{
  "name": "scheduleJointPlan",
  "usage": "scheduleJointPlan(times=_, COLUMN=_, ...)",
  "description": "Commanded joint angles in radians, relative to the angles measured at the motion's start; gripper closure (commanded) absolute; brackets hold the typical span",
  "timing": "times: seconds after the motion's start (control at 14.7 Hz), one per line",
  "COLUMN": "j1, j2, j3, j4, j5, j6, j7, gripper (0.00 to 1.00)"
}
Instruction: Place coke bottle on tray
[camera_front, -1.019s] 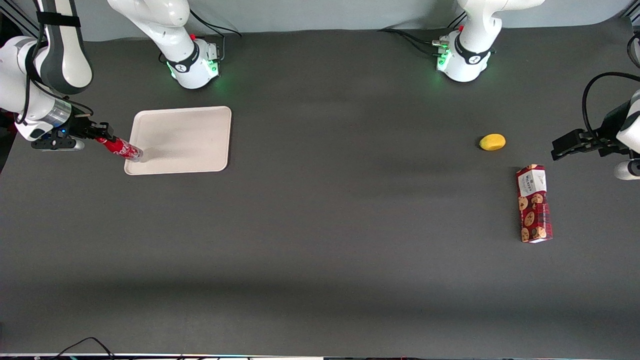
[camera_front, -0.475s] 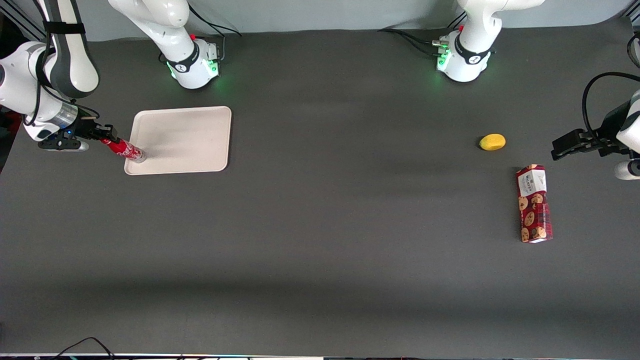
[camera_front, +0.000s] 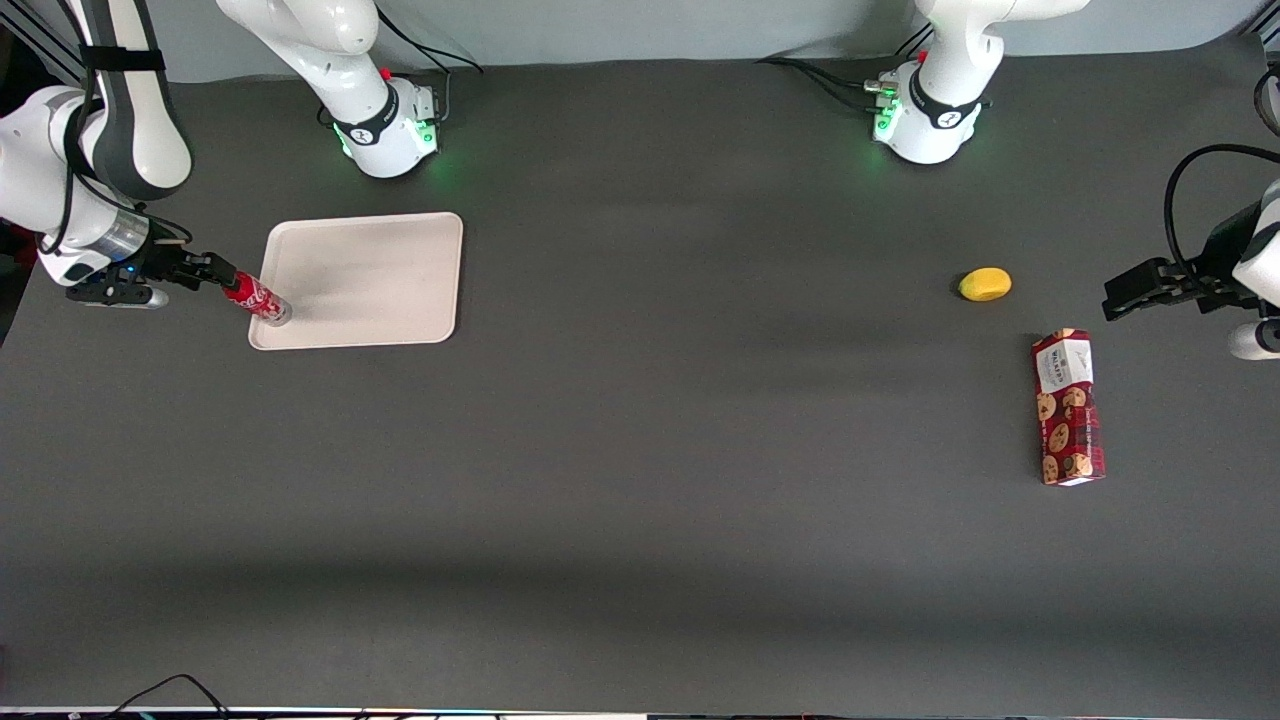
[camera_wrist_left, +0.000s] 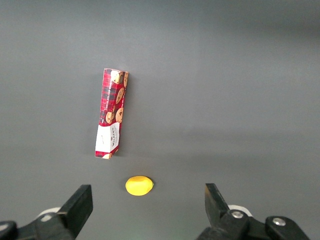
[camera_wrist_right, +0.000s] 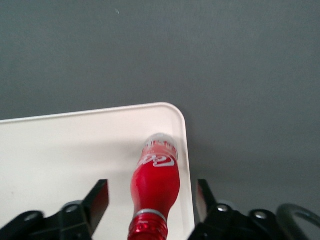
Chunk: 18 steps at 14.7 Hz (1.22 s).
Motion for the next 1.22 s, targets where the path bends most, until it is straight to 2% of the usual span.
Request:
scheduleJointPlan(times=0.0, j1=0.002, j2=0.005, j3=0.089, j4=0.173, j5=0.0, j6=-0.18, j7=0.1, gripper=0.0)
scheduleJointPlan(times=0.27, j1=0.003, j2=0.042, j3=0.184, j4=0.509, j5=-0.005, j6=-0.465, j7=0.112, gripper=0.0)
scheduleJointPlan(times=0.41, j1=0.003, j2=0.077, j3=0.224, j4=0.655, j5=-0.003, j6=-0.547, j7=0.114, gripper=0.0)
scheduleJointPlan(times=0.54, j1=0.005, j2=0.083, j3=0.258, j4=0.74, j5=0.006, j6=-0.567, j7=0.111, gripper=0.0)
scheduleJointPlan(times=0.68, j1=0.003, j2=0.111, j3=0.342, j4=0.827, j5=0.004, j6=-0.569, j7=0.127, gripper=0.0)
scheduleJointPlan(times=0.81, j1=0.006, j2=0.134, j3=0.359, j4=0.852, j5=0.006, j6=-0.572, j7=0.187, gripper=0.0)
scheduleJointPlan(times=0.95, j1=0.102, j2=0.128, j3=0.329, j4=0.852, j5=0.004, j6=-0.585, j7=0.233, gripper=0.0)
scheduleJointPlan(times=1.15, j1=0.296, j2=0.114, j3=0.105, j4=0.857, j5=0.012, j6=-0.624, j7=0.239, gripper=0.0)
